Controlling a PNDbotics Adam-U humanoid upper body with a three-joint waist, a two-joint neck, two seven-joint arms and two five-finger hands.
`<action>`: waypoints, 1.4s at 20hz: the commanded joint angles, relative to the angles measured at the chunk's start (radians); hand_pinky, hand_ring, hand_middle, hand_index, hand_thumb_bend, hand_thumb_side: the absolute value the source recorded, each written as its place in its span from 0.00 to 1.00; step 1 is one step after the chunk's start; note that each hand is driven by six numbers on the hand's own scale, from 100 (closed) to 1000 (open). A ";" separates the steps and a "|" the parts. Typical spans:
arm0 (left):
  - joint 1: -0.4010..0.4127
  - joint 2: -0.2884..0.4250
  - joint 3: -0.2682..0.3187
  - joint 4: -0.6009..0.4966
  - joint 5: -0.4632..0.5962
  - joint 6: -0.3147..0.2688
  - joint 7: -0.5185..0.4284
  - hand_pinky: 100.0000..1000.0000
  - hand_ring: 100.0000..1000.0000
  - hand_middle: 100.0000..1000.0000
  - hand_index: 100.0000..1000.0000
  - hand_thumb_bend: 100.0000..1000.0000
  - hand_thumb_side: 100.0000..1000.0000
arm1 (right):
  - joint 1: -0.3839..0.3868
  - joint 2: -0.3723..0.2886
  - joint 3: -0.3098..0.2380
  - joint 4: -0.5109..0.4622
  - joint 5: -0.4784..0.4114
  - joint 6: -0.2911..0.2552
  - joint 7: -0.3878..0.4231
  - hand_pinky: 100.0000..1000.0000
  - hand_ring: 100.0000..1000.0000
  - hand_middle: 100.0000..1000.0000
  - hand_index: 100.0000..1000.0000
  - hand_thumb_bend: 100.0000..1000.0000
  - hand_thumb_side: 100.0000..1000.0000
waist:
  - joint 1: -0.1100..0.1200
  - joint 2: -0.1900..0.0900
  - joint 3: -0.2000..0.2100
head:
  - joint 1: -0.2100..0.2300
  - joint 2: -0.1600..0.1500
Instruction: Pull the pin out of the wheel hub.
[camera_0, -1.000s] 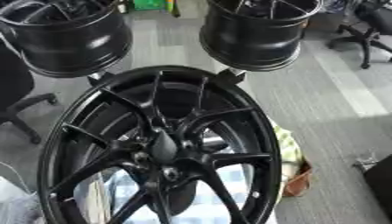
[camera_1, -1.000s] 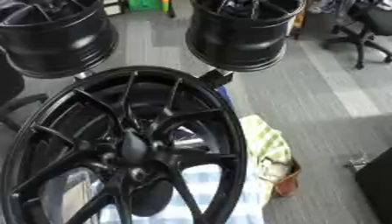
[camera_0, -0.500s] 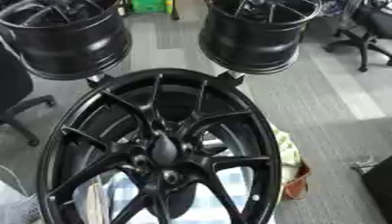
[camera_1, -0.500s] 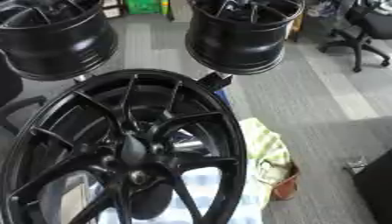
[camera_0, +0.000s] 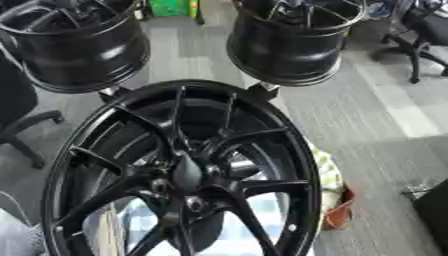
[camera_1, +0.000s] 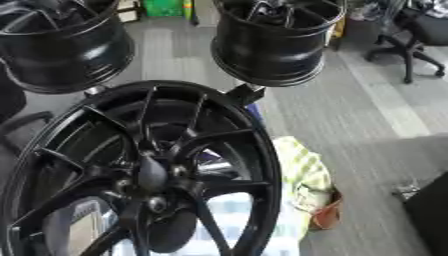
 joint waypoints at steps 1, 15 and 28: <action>-0.023 0.026 0.015 -0.010 0.003 0.002 0.020 0.80 0.86 0.79 0.89 0.31 0.60 | -0.019 -0.028 -0.011 -0.005 -0.004 0.001 -0.001 0.74 0.68 0.63 0.75 0.37 0.28 | 0.003 -0.019 0.001 | 0.003 -0.005; 0.051 0.033 0.057 -0.306 0.375 -0.034 0.222 0.75 0.80 0.69 0.81 0.00 0.64 | -0.017 -0.031 -0.018 -0.019 -0.020 -0.004 -0.006 0.74 0.68 0.63 0.76 0.36 0.28 | -0.008 -0.017 0.003 | 0.001 -0.007; 0.434 -0.073 0.124 -1.063 0.676 -0.037 0.563 0.76 0.82 0.72 0.85 0.10 0.69 | 0.047 -0.006 -0.065 -0.157 -0.080 -0.060 -0.074 0.75 0.71 0.66 0.78 0.34 0.36 | -0.022 -0.001 0.010 | 0.027 -0.008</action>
